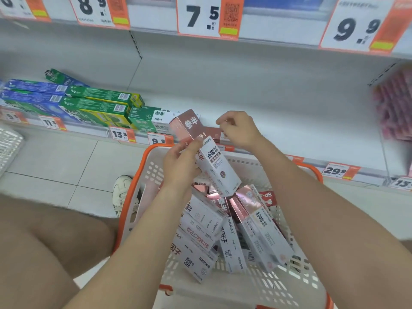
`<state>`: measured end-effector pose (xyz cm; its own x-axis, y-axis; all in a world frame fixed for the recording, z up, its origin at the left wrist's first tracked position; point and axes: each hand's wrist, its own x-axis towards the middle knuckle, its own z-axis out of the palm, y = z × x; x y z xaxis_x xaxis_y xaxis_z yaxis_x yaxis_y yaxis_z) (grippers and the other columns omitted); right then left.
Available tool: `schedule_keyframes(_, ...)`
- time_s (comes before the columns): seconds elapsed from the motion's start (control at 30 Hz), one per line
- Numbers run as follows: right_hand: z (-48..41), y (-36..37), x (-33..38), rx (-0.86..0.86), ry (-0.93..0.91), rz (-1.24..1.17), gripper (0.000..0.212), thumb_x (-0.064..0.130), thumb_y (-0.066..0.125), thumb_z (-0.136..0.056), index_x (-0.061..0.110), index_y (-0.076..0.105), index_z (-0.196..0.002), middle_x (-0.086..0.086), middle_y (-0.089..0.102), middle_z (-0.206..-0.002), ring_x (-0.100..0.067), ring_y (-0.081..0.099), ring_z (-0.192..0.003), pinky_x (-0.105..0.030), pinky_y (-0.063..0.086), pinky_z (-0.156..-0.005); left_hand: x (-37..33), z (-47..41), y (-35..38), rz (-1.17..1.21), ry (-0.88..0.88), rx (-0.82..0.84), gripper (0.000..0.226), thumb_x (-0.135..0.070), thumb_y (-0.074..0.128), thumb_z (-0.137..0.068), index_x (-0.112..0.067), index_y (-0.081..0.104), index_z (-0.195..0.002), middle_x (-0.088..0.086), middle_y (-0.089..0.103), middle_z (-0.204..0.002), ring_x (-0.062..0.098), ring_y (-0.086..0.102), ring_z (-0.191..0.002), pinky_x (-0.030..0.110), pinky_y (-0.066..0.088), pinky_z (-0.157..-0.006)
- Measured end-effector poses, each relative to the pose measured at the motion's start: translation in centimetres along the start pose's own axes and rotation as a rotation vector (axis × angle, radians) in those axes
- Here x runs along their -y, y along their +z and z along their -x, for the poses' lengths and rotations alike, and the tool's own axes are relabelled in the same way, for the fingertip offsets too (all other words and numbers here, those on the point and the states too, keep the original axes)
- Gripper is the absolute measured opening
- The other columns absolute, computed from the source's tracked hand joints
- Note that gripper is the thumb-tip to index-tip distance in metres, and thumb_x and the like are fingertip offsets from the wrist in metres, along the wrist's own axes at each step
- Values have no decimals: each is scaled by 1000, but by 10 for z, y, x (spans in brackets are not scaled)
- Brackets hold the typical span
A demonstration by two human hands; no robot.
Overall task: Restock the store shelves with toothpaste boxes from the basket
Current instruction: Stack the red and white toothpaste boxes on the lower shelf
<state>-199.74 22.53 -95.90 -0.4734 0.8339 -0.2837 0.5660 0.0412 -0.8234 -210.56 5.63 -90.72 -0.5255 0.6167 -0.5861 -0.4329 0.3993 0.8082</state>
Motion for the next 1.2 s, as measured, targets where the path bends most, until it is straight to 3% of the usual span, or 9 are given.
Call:
schedule_keyframes(0.07,22,-13,14,228,76,-281,27,16,55,-93,8,76,-108,-16,78,-96,-22,70,-84,-38,52,-84,-8,9,4,-19,21,97,14,-28,72,-98,-19,74,-109,2,81,-103,20,75,-108,33,60,-88)
schedule_keyframes(0.2,66,-48,9,520,142,-374,45,27,54,-89,4,67,-126,-13,71,-113,-27,61,-98,-41,46,-89,-10,25,16,100,21,189,30,-26,73,-99,-8,67,-122,10,79,-113,25,74,-112,36,60,-94)
schedule_keyframes(0.33,101,-80,-5,380,100,-307,34,18,65,-91,17,71,-124,-8,77,-115,-27,73,-101,-44,55,-90,-3,42,33,31,21,256,37,-30,69,-102,-3,61,-125,12,75,-121,23,74,-108,39,61,-95)
schedule_keyframes(0.43,113,-107,-14,168,68,-203,28,14,62,-97,21,69,-123,-5,80,-102,-24,76,-90,-35,58,-78,5,47,45,-422,167,233,36,-42,65,-102,-16,62,-127,1,67,-128,17,66,-112,45,59,-98)
schedule_keyframes(0.57,102,-144,-44,-166,-119,525,46,19,64,-97,11,47,-139,-13,65,-118,-30,65,-101,-29,48,-84,21,40,59,-991,528,280,41,-24,61,-103,-16,50,-142,2,55,-135,21,50,-126,36,42,-104)
schedule_keyframes(0.73,85,-170,-84,-121,-30,1078,70,-6,60,-81,17,40,-144,-13,56,-126,-36,53,-116,-47,39,-100,35,22,82,-1321,683,319,50,-24,55,-102,-11,43,-150,11,49,-146,33,38,-142,49,32,-120)
schedule_keyframes(1.0,55,-158,-141,-73,151,1130,72,-4,67,-82,17,37,-145,-12,57,-124,-34,55,-116,-46,43,-99,39,-43,124,-1345,598,391,48,-27,43,-109,-2,45,-150,17,53,-147,36,41,-143,51,34,-119)
schedule_keyframes(1.1,47,-153,-159,-4,156,1061,72,-4,67,-85,22,38,-145,-10,58,-126,-32,57,-115,-45,44,-96,36,-60,142,-1396,537,523,57,-30,40,-109,-9,32,-161,13,31,-168,30,24,-157,42,22,-128)
schedule_keyframes(1.2,40,-156,-170,74,127,813,64,1,68,-89,27,46,-142,-8,60,-131,-30,57,-116,-39,48,-93,39,-69,155,-1512,438,583,61,-37,34,-107,-28,21,-166,1,10,-175,28,8,-162,57,3,-130)
